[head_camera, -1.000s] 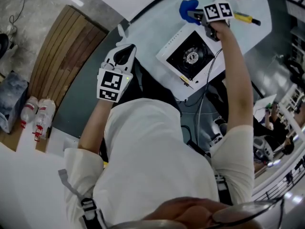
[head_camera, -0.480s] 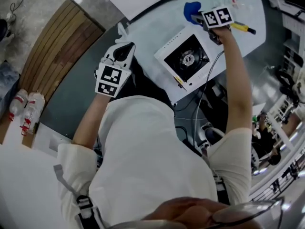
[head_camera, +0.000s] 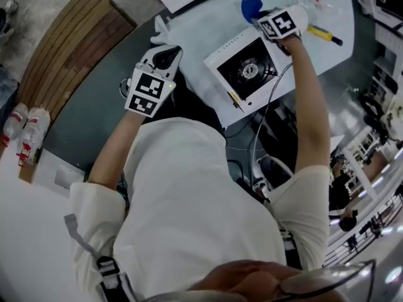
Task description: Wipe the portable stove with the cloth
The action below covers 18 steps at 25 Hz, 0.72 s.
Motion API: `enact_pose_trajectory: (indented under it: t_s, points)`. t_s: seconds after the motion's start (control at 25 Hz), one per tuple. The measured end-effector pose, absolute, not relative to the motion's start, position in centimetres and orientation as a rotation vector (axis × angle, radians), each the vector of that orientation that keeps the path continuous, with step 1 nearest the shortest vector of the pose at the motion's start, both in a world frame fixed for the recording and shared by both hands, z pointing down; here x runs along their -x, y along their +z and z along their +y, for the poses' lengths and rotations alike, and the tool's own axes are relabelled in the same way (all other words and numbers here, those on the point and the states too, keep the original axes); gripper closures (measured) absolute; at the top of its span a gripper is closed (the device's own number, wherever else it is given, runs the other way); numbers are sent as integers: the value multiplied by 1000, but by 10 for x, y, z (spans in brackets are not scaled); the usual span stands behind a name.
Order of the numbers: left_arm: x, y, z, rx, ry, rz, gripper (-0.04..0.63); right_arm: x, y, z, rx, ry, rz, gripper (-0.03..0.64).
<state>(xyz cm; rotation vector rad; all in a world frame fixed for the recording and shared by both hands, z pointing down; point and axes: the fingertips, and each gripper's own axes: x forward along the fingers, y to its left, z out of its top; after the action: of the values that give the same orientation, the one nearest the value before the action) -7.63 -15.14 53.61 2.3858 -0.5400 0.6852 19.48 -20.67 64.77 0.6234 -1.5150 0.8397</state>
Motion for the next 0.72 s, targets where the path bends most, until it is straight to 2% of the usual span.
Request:
enact_pose_trajectory:
  t_s: [0.72]
  points:
    - [74,551,-149,-2366,707,-513,563,-186,674,-168,-487,782,-1394,535]
